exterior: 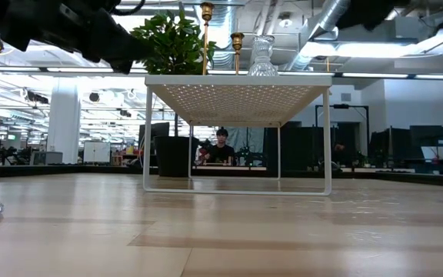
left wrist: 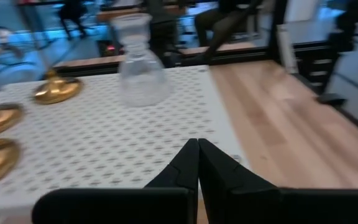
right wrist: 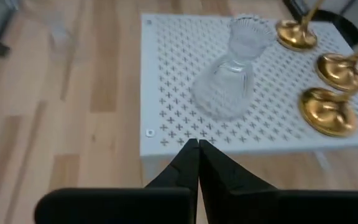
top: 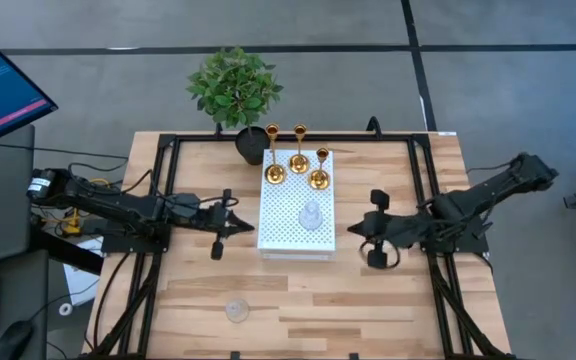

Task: Pick & Place candle stick holders
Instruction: Put the transparent candle holder on the shelf

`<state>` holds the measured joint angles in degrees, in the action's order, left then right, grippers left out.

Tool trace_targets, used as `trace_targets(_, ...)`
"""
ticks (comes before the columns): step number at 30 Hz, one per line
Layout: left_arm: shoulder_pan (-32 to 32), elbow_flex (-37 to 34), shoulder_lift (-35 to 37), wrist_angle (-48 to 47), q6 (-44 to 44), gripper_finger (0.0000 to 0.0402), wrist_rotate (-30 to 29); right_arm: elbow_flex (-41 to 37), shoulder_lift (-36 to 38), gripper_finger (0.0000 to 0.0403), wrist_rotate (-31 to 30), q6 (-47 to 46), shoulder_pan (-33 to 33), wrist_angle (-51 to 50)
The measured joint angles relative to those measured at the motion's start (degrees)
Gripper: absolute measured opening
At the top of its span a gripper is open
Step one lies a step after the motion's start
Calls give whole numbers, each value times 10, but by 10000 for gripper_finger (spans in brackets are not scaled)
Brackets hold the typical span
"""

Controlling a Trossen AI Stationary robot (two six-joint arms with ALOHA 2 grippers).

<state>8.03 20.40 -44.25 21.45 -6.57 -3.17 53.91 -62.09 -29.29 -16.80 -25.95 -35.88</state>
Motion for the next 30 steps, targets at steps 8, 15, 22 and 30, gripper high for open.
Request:
trace_targets(8,0,0,0,-15,0,7,115,-233,137,0,105,97,48,335)
trace_targets(15,30,0,0,-111,13,7,193,-335,159,0,132,98,62,483)
trace_targets(22,117,-39,-1,-158,13,4,199,-355,148,0,131,97,62,539)
trace_targets(30,207,-141,-1,0,3,5,180,-354,148,0,130,97,62,554)
